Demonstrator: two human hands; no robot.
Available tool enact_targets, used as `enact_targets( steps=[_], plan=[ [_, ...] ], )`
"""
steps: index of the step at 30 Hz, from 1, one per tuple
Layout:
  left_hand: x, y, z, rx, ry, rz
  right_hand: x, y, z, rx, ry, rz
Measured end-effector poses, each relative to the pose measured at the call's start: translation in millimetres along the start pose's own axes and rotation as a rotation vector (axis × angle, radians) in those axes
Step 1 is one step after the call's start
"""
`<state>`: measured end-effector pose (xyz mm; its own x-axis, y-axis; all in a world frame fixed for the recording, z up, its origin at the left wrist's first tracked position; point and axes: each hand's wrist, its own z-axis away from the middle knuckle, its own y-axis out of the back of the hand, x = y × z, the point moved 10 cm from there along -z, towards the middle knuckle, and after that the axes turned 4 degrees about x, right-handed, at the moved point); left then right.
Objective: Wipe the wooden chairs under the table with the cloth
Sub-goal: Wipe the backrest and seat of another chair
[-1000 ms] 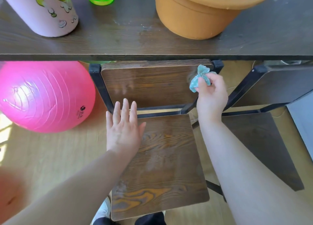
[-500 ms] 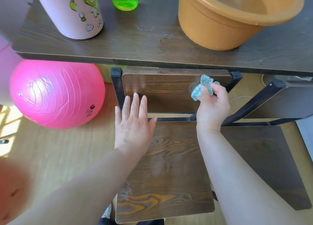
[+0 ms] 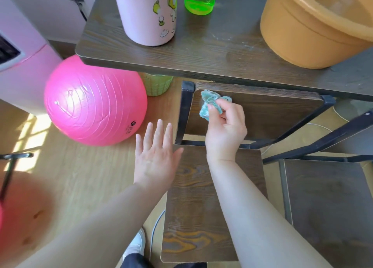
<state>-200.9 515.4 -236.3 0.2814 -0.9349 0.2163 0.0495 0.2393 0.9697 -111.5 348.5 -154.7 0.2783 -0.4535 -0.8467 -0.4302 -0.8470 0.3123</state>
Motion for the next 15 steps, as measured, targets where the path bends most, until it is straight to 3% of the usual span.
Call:
enact_targets(
  steps=[10,15],
  plan=[
    [-31.3,-32.1,15.8,-0.1,0.036,-0.055,41.7,-32.6,41.7,-0.112,0.056,0.051],
    [-19.9,-62.4,27.3,-0.153,0.036,-0.058,85.7,-52.9,65.7,-0.338,-0.014,0.135]
  ],
)
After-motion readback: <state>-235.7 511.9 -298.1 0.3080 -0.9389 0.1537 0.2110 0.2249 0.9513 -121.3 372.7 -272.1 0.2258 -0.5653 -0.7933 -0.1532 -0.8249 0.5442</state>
